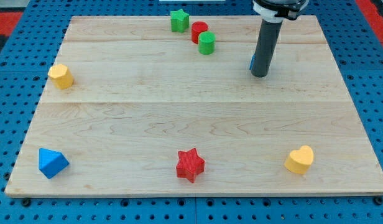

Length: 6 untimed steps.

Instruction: Push the blue cube into the green circle and red circle

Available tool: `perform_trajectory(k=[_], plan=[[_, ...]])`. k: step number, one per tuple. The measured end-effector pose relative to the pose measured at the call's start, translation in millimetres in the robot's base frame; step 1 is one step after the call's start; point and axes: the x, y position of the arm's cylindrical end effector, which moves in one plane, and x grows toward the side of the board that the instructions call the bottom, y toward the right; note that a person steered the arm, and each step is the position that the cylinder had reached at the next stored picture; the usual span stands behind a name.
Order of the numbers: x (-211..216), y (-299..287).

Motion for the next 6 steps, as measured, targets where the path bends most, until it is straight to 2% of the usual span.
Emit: perform_trajectory(k=[2, 3, 4, 6], plan=[[-23.5, 16.7], [-25.6, 56.6], [-39.9, 53.6], [-77.5, -40.3]])
